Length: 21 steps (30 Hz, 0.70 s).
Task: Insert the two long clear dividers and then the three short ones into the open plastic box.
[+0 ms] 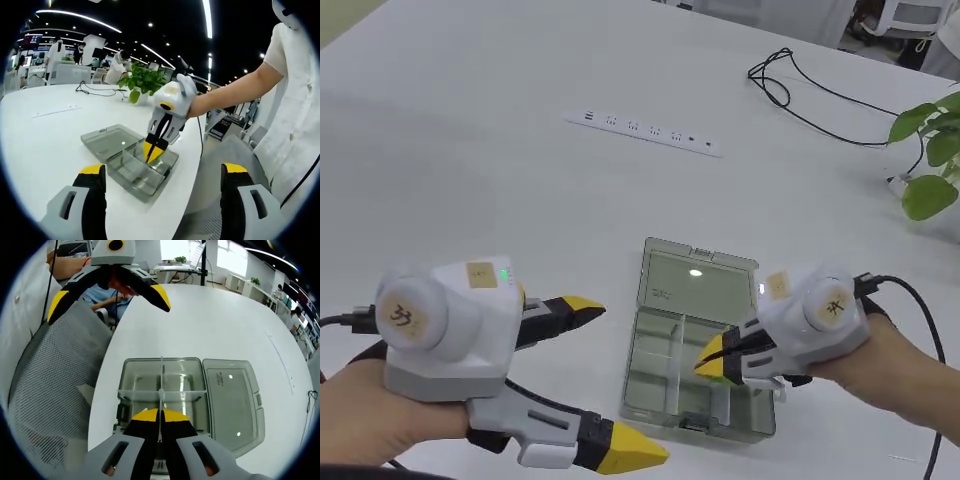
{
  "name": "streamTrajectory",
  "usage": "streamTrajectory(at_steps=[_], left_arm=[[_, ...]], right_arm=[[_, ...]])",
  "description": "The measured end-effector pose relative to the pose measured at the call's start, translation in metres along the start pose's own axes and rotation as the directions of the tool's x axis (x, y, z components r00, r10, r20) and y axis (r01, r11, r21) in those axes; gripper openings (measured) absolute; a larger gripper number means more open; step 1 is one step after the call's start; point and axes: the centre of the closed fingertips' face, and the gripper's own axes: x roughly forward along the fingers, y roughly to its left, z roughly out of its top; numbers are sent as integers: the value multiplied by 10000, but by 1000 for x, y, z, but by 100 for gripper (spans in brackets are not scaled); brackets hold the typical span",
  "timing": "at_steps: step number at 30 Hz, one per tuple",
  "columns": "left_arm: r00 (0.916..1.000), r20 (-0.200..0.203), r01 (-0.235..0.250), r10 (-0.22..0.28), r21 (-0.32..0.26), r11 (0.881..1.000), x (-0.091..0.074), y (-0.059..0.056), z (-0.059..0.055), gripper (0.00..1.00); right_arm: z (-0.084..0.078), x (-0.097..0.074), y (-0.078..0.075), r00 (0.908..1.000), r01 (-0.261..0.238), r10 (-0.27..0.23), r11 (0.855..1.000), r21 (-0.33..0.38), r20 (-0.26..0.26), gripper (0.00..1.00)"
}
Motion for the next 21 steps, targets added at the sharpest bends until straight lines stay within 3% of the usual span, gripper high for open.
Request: streamTrajectory(at_steps=[8, 9, 21], left_arm=[[10000, 19, 14, -14, 1, 10000, 0, 0, 1, 97], [10000, 25, 20, -20, -1, 10000, 1, 0, 1, 97], [9999, 164, 10, -10, 0, 10000, 1, -4, 4, 97]], right_arm=[[-1, -1, 0, 9999, -16, 14, 10000, -91, -122, 2], [0, -1, -1, 9999, -66, 69, 9998, 206, -137, 2], [-1, 0, 0, 9974, -462, 463, 9989, 41, -549, 3]])
